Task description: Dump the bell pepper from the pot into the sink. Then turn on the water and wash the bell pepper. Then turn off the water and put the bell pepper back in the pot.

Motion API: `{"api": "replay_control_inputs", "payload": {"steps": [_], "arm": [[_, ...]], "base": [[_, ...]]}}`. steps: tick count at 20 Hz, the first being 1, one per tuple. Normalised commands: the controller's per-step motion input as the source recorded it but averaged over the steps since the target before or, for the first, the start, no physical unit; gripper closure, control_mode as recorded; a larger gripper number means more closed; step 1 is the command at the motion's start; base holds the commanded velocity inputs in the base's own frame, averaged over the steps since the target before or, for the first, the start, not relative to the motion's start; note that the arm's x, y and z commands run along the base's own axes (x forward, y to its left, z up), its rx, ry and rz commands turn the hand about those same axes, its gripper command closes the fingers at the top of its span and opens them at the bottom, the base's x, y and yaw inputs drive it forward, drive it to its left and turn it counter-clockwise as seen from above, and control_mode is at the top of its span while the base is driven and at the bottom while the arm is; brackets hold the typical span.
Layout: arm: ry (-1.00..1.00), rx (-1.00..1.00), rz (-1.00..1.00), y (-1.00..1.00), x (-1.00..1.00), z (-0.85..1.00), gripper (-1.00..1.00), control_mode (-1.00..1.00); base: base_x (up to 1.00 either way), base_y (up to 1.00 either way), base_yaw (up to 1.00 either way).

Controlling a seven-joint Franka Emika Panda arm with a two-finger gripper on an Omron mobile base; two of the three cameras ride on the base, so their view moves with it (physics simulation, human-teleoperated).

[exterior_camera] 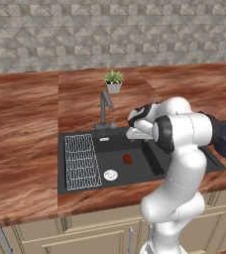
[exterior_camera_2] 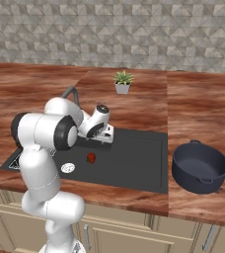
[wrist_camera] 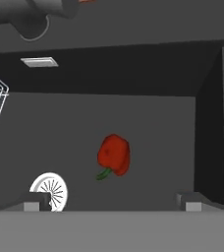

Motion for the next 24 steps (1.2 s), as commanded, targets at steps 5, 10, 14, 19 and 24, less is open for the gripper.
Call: {"api": "replay_control_inputs", "payload": {"steps": [5,10,14,19,24], "arm": [[0.03,-0.06,0.02,0.0,-0.3,-0.17,-1.0,-1.0],[0.02,-0.03,0.0,0.01,-0.2,-0.1,-1.0,-1.0],[0.0,0.0,0.0,0.06,0.0,0.0,-1.0,-1.0],[0.04,-0.01,0.0,0.17,0.0,-0.1,-1.0,-1.0],[0.08,-0.01,0.0,0.11,0.0,-0.14,-1.0,-1.0]], "base": [[0.0,0.0,0.0],[0.0,0.0,0.0],[0.0,0.0,0.0],[0.0,0.0,0.0],[0.0,0.0,0.0]]}}
